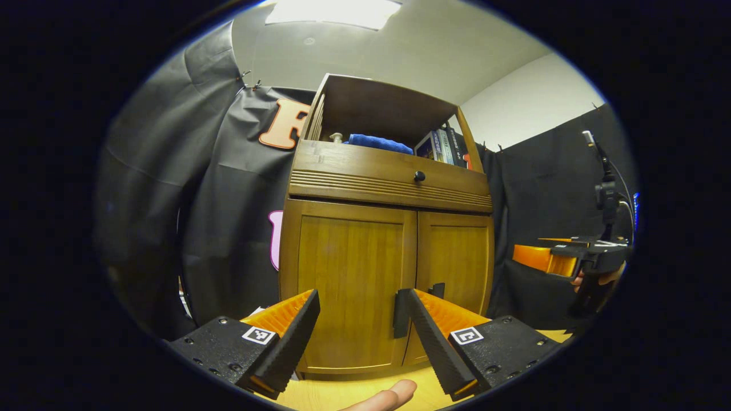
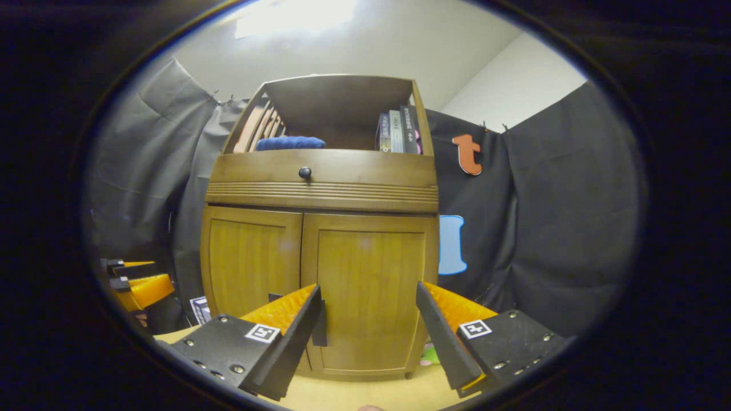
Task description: Open the right door of the double-door shoe cabinet with the right hand, and open the left door with the left hand.
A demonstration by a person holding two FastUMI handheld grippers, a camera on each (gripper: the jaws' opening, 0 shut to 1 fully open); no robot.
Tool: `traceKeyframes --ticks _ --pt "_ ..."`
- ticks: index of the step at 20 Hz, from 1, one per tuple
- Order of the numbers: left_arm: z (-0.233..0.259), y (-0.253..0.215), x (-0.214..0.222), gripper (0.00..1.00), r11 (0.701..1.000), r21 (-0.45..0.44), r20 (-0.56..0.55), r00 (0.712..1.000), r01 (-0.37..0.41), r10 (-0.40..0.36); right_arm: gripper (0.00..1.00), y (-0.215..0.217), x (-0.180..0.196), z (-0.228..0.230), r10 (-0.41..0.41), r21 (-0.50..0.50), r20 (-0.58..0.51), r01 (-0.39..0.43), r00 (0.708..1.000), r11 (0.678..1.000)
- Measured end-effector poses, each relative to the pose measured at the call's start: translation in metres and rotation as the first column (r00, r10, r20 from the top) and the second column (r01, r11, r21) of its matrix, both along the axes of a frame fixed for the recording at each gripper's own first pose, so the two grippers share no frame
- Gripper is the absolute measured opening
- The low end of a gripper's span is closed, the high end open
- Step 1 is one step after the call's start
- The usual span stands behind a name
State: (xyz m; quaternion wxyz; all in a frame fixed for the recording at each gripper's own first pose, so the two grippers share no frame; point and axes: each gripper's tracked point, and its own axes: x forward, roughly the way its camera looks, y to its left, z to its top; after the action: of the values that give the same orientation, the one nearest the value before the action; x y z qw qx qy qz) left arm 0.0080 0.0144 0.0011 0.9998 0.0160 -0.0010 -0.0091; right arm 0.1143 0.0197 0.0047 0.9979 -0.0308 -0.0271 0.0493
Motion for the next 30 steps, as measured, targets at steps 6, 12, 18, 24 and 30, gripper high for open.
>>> traceKeyframes --ticks 6,12,18,24,30 --pt "-0.008 0.015 0.009 0.92 0.999 -0.014 -0.033 0.999 -0.04 0.04 0.94 0.049 0.049 -0.045 0.065 -0.002 -0.112 -0.066 0.992 0.998" --pt "-0.01 0.016 0.01 0.92 0.999 -0.018 -0.041 0.999 -0.036 0.035 0.94 0.096 0.094 -0.094 0.116 -0.003 -0.217 -0.12 0.969 0.993" --pt "-0.005 0.017 0.01 0.96 0.998 -0.011 -0.023 0.997 -0.068 0.068 0.98 0.102 0.118 -0.138 0.092 -0.009 -0.289 -0.099 0.953 0.995" --pt "-0.009 0.016 0.01 0.92 0.997 -0.066 -0.052 0.998 -0.047 0.043 0.31 0.102 0.13 -0.162 0.132 0.047 -0.337 -0.123 0.932 0.991" --pt "-0.011 0.014 0.009 0.96 0.997 -0.071 -0.076 0.997 -0.033 0.027 0.22 0.1 0.122 -0.158 0.157 0.079 -0.319 -0.139 0.935 0.987"
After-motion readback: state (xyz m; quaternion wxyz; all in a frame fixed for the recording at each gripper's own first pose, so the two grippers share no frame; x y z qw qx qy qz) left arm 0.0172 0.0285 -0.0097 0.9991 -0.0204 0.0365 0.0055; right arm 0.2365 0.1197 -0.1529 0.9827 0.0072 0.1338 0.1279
